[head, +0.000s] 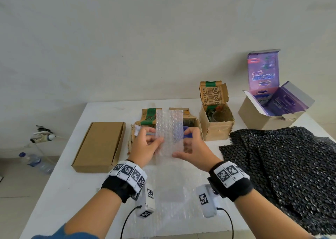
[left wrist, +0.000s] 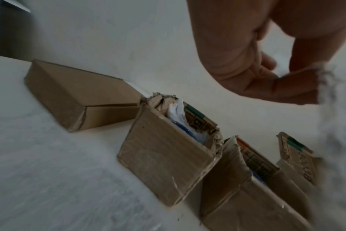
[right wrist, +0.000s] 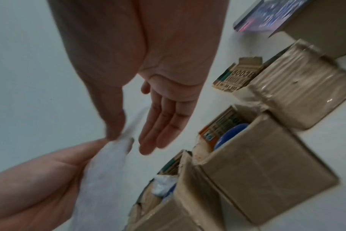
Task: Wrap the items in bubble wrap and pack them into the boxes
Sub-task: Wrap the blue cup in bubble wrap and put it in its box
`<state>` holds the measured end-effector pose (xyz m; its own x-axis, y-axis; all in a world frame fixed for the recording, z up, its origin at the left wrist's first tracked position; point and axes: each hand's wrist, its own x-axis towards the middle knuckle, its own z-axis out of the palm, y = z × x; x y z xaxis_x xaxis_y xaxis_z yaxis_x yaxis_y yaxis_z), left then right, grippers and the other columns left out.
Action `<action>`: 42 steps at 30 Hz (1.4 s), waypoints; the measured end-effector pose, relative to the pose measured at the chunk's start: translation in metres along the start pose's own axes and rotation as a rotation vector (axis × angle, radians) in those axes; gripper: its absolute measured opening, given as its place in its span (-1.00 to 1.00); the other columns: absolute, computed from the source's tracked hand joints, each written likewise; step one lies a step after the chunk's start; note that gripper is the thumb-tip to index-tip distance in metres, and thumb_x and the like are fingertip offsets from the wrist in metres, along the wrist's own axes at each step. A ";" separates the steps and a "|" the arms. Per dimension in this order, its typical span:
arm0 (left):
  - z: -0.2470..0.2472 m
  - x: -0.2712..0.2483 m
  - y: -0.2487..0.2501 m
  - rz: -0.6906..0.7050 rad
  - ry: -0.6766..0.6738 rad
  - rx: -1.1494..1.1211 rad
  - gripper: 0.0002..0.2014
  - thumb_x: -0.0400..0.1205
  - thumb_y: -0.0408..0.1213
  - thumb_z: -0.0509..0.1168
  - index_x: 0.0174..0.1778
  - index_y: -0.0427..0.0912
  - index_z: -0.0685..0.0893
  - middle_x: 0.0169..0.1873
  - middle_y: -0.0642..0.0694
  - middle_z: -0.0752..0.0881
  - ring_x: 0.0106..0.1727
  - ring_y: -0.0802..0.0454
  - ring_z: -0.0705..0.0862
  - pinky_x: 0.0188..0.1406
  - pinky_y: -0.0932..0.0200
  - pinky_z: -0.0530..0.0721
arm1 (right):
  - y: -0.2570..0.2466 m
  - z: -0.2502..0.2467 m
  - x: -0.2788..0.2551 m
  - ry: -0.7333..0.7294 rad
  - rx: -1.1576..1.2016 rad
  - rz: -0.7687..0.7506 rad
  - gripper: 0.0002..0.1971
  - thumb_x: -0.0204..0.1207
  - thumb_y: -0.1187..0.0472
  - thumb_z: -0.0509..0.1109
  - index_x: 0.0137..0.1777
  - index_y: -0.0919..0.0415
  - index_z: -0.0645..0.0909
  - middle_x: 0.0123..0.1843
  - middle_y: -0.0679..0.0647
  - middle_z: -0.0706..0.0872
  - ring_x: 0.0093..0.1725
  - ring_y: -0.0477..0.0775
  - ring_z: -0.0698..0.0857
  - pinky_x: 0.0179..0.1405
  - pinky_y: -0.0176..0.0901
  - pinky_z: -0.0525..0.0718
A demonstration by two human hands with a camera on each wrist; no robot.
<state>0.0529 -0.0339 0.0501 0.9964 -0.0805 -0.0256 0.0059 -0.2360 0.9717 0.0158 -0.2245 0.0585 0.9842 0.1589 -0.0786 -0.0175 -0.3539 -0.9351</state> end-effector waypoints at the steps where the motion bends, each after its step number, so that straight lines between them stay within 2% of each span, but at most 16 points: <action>1: -0.001 0.003 0.001 -0.026 0.009 -0.057 -0.63 0.52 -0.33 0.44 0.13 -0.09 0.41 -0.13 -0.12 0.76 -0.25 0.18 0.76 -0.27 0.25 0.73 | -0.003 0.006 0.006 0.026 0.035 -0.024 -0.43 0.40 0.28 0.56 0.16 -0.02 0.22 -0.01 0.12 0.76 -0.10 0.02 0.79 -0.07 -0.07 0.77; 5: -0.018 0.009 -0.002 0.030 -0.097 -0.082 -0.31 0.39 -0.44 0.54 0.26 0.00 0.27 0.04 -0.14 0.67 -0.14 -0.03 0.77 -0.07 0.00 0.77 | -0.017 0.015 0.027 0.070 0.122 -0.050 -0.52 0.46 0.39 0.47 0.26 0.06 0.35 0.03 0.05 0.72 -0.11 -0.15 0.77 -0.15 -0.22 0.76; 7: -0.028 0.009 -0.003 0.101 -0.152 0.022 -0.34 0.38 -0.42 0.55 0.31 0.01 0.39 0.03 -0.13 0.66 -0.13 0.00 0.76 -0.06 0.07 0.76 | -0.019 0.016 0.037 -0.026 0.026 -0.074 -0.47 0.43 0.33 0.52 0.35 0.05 0.44 0.16 -0.02 0.67 0.04 -0.18 0.72 -0.02 -0.29 0.73; 9: -0.039 0.013 -0.007 0.165 -0.131 0.158 -0.49 0.43 -0.31 0.52 0.28 0.01 0.55 0.01 -0.05 0.67 -0.07 0.04 0.73 -0.04 0.16 0.73 | -0.023 0.018 0.043 -0.069 -0.179 -0.103 -0.44 0.39 0.23 0.57 0.38 0.03 0.50 0.12 -0.09 0.65 -0.01 -0.24 0.65 -0.02 -0.38 0.65; 12: -0.054 0.019 -0.011 0.262 -0.030 0.304 -0.70 0.49 -0.15 0.47 0.14 0.04 0.67 -0.09 0.05 0.67 -0.14 0.19 0.64 -0.14 0.36 0.57 | -0.028 0.025 0.055 0.018 -0.397 -0.214 -0.82 0.44 0.16 0.53 -0.10 -0.13 0.61 -0.17 -0.05 0.58 -0.24 -0.16 0.50 -0.14 -0.29 0.53; 13: -0.058 0.021 -0.012 0.273 -0.002 0.344 -0.73 0.51 -0.09 0.44 0.12 0.04 0.68 -0.13 0.02 0.66 -0.20 0.17 0.62 -0.22 0.41 0.52 | -0.029 0.027 0.059 0.053 -0.414 -0.244 -0.79 0.45 0.14 0.51 -0.22 -0.18 0.55 -0.19 -0.08 0.52 -0.24 -0.17 0.47 -0.15 -0.33 0.47; 15: -0.064 0.024 -0.011 0.177 0.026 0.346 -0.70 0.55 0.00 0.37 0.17 0.04 0.58 -0.15 -0.04 0.64 -0.32 0.10 0.65 -0.39 0.44 0.52 | -0.036 0.033 0.068 0.113 -0.348 -0.262 -0.88 0.46 0.12 0.50 -0.19 -0.10 0.62 -0.10 -0.08 0.51 -0.17 -0.20 0.45 -0.17 -0.47 0.43; 17: -0.067 0.027 -0.009 -0.018 -0.049 0.115 -0.63 0.56 0.00 0.35 0.24 0.01 0.49 -0.03 -0.07 0.66 -0.34 -0.01 0.76 -0.43 0.34 0.64 | -0.040 0.037 0.076 0.142 -0.275 -0.251 -0.88 0.47 0.13 0.49 -0.06 0.13 0.72 -0.02 0.00 0.58 -0.14 -0.17 0.48 -0.19 -0.50 0.46; 19: -0.068 0.031 -0.009 -0.117 -0.134 -0.194 -0.60 0.51 -0.07 0.39 0.21 -0.15 0.58 0.10 -0.19 0.70 -0.16 -0.13 0.81 -0.19 0.08 0.79 | -0.041 0.043 0.082 0.114 -0.156 -0.188 -0.79 0.50 0.12 0.47 -0.06 0.29 0.72 -0.02 0.10 0.66 -0.13 -0.08 0.58 -0.14 -0.41 0.52; 22: -0.074 0.037 -0.011 -0.093 -0.120 -0.320 -0.62 0.42 -0.09 0.43 0.11 -0.19 0.71 0.06 -0.21 0.78 0.04 -0.11 0.78 0.08 -0.01 0.73 | -0.034 0.060 0.088 0.080 0.093 -0.064 -0.79 0.53 0.07 0.42 0.01 0.19 0.73 0.15 0.09 0.70 0.12 0.05 0.68 0.13 -0.14 0.62; 25: -0.081 0.043 -0.015 -0.089 -0.104 -0.299 -0.62 0.34 -0.07 0.49 0.00 -0.19 0.75 -0.06 -0.16 0.82 0.03 -0.13 0.78 0.09 -0.05 0.71 | -0.031 0.071 0.091 0.047 0.258 0.106 -0.77 0.60 0.16 0.36 0.15 0.26 0.68 0.21 0.19 0.72 0.21 0.14 0.69 0.19 -0.07 0.69; 28: -0.083 0.049 -0.026 -0.098 -0.049 -0.220 -0.68 0.38 -0.23 0.54 0.00 -0.21 0.68 -0.08 -0.12 0.80 -0.01 -0.07 0.78 -0.06 0.09 0.74 | -0.027 0.076 0.097 0.092 0.371 0.185 -0.75 0.53 0.26 0.44 0.06 0.48 0.64 0.08 0.36 0.75 0.11 0.30 0.74 0.18 0.14 0.71; 32: -0.088 0.057 -0.038 -0.131 -0.073 -0.156 -0.50 0.44 -0.20 0.52 0.28 0.03 0.54 0.10 0.09 0.68 0.10 0.16 0.68 -0.09 0.23 0.64 | -0.021 0.082 0.103 0.095 0.105 0.140 -0.77 0.34 0.21 0.61 -0.22 0.18 0.57 -0.28 0.08 0.66 -0.24 0.04 0.62 -0.10 0.00 0.64; 35: -0.087 0.062 -0.044 -0.073 -0.235 0.020 -0.68 0.48 -0.22 0.49 0.14 0.01 0.66 0.00 0.09 0.74 0.06 0.14 0.70 0.02 0.24 0.63 | -0.020 0.083 0.101 0.121 -0.039 0.110 -0.71 0.31 0.21 0.63 -0.19 0.06 0.52 -0.29 -0.08 0.60 -0.30 -0.11 0.54 -0.24 -0.27 0.57; 38: -0.078 0.066 -0.049 0.018 -0.197 0.190 -0.87 0.48 -0.26 0.49 -0.08 -0.04 0.73 -0.17 0.06 0.75 -0.11 0.13 0.70 -0.06 0.20 0.63 | -0.011 0.079 0.095 0.235 -0.316 0.055 -0.77 0.40 0.07 0.56 -0.07 0.11 0.58 -0.15 -0.05 0.57 -0.22 -0.10 0.52 -0.19 -0.29 0.50; 42: -0.062 0.067 -0.049 0.138 -0.159 0.342 -0.91 0.52 -0.23 0.45 -0.12 -0.07 0.69 -0.29 0.17 0.66 -0.29 0.34 0.57 -0.30 0.52 0.45 | 0.000 0.076 0.088 0.219 -0.465 0.199 -0.68 0.59 0.04 0.35 0.25 0.20 0.55 0.11 0.07 0.59 0.10 0.07 0.60 0.10 -0.14 0.56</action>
<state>0.1249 0.0321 0.0151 0.9602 -0.2768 0.0377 -0.1823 -0.5186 0.8353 0.0895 -0.1403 0.0250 0.9843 -0.1304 -0.1187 -0.1764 -0.7354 -0.6543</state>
